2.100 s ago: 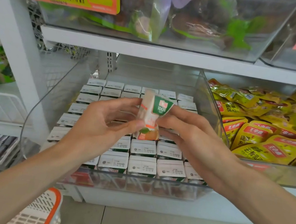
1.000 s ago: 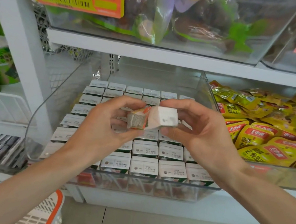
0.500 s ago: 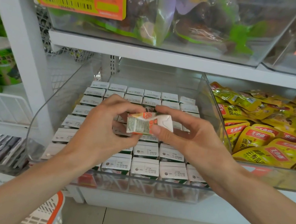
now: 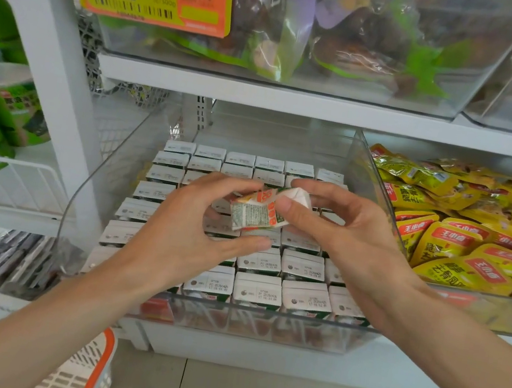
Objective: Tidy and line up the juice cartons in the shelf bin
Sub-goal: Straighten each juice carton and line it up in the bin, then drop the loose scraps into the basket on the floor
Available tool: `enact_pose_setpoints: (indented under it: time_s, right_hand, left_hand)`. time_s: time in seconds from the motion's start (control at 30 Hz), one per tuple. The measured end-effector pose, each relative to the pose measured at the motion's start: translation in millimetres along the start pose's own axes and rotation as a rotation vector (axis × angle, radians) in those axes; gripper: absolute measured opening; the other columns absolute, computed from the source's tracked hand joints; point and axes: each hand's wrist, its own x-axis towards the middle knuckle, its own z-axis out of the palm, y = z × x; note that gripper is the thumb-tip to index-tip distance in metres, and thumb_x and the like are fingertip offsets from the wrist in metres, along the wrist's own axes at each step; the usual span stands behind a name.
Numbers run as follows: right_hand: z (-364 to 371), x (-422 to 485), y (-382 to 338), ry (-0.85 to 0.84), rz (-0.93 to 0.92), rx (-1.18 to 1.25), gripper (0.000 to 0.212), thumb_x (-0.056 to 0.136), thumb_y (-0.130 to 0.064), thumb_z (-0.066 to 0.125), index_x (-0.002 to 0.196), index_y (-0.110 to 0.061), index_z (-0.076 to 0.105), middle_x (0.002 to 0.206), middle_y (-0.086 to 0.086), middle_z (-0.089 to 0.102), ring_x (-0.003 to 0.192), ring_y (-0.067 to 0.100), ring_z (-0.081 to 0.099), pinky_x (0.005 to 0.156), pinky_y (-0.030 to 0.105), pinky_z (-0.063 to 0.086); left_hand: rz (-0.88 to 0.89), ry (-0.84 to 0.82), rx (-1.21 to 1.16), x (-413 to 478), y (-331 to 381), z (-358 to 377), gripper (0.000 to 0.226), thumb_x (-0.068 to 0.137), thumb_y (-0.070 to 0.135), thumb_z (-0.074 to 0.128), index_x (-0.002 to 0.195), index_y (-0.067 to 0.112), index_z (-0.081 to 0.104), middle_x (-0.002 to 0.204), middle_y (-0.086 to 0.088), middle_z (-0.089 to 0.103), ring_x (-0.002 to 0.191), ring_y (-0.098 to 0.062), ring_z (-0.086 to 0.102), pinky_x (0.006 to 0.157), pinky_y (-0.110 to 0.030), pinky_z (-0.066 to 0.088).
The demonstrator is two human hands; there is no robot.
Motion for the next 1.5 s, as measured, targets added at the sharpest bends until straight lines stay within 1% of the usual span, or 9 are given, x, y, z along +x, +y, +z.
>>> enact_pose_setpoints:
  time_s: [0.17,0.27,0.43,0.57,0.83,1.07,1.23,1.37,1.5]
  right_hand:
    - [8,-1,-2,-0.029,0.007,0.025,0.054,0.065,-0.042,0.092,0.114,-0.025,0.078,0.116,-0.003,0.077,0.097,0.016,0.080,0.095,0.031,0.060]
    - [9,-1,-4,-0.102,-0.069,-0.059,0.050,0.073,-0.033,0.093,0.120,-0.039,0.075,0.113,-0.016,0.073,0.101,0.001,0.075,0.081,0.015,0.058]
    - [14,1,-3,-0.211,-0.179,-0.104,0.060,0.073,-0.008,0.094,0.125,-0.029,0.073,0.119,-0.009,0.077,0.115,0.011,0.073,0.091,0.030,0.063]
    - [22,0,-3,-0.243,-0.284,-0.156,0.061,0.078,-0.006,0.091,0.131,-0.029,0.073,0.127,-0.006,0.073,0.118,0.010,0.071,0.096,0.027,0.060]
    - [59,-4,-25,-0.293,-0.534,-0.321,0.062,0.082,0.001,0.084,0.138,-0.021,0.068,0.128,0.003,0.072,0.101,0.019,0.075,0.092,0.034,0.062]
    - [124,-23,-49,-0.590,-0.557,-0.201,0.044,0.088,-0.022,0.084,0.130,-0.017,0.071,0.115,0.007,0.077,0.098,0.022,0.076,0.091,0.043,0.062]
    - [201,-39,-33,-0.796,-0.662,-0.424,0.021,0.096,-0.014,0.075,0.115,-0.022,0.080,0.098,-0.011,0.080,0.087,0.008,0.077,0.084,0.029,0.063]
    - [255,-40,-12,-0.988,-0.829,-0.830,0.027,0.102,-0.016,0.066,0.124,-0.027,0.076,0.113,-0.010,0.076,0.100,0.007,0.071,0.092,0.032,0.056]
    - [290,-29,27,-1.069,-0.872,-1.261,0.037,0.107,-0.020,0.057,0.139,-0.036,0.062,0.131,-0.009,0.063,0.118,0.016,0.061,0.095,0.037,0.051]
  left_hand:
    - [0.003,0.010,0.009,-1,0,-1,0.068,0.071,0.067,0.076,0.134,0.043,0.065,0.119,0.030,0.061,0.117,0.005,0.058,0.090,-0.013,0.050]
    - [-0.019,-0.016,-0.012,-1,0,-3,0.069,0.072,0.064,0.078,0.136,0.047,0.060,0.120,0.030,0.063,0.115,0.007,0.060,0.088,-0.007,0.049]
    - [-0.027,-0.025,0.076,2,-1,-14,0.067,0.077,0.049,0.084,0.139,0.046,0.059,0.121,0.027,0.066,0.113,0.007,0.061,0.095,-0.021,0.053]
    - [-0.026,-0.040,0.145,3,2,-24,0.054,0.078,0.042,0.083,0.129,0.041,0.068,0.113,0.021,0.066,0.107,-0.001,0.063,0.095,-0.035,0.056]
    - [-0.076,0.003,0.094,-13,32,-63,0.057,0.071,0.038,0.087,0.123,0.034,0.064,0.113,0.016,0.074,0.102,-0.001,0.071,0.090,-0.036,0.060]
    - [-0.043,0.303,0.072,-118,41,-138,0.065,0.069,0.042,0.092,0.127,0.048,0.063,0.112,0.021,0.073,0.097,-0.004,0.075,0.077,-0.018,0.061]
    - [-0.254,0.463,0.134,-209,-5,-169,0.062,0.060,0.043,0.097,0.115,0.044,0.068,0.112,0.019,0.073,0.092,-0.004,0.075,0.077,-0.017,0.060]
    - [-0.435,0.414,0.218,-256,-78,-156,0.051,0.073,0.027,0.095,0.114,0.034,0.066,0.109,0.018,0.069,0.095,-0.006,0.070,0.082,-0.028,0.061]
    - [-0.609,0.287,0.278,-281,-170,-115,0.042,0.078,0.021,0.088,0.111,0.024,0.062,0.103,-0.001,0.071,0.089,-0.027,0.067,0.078,-0.046,0.057]
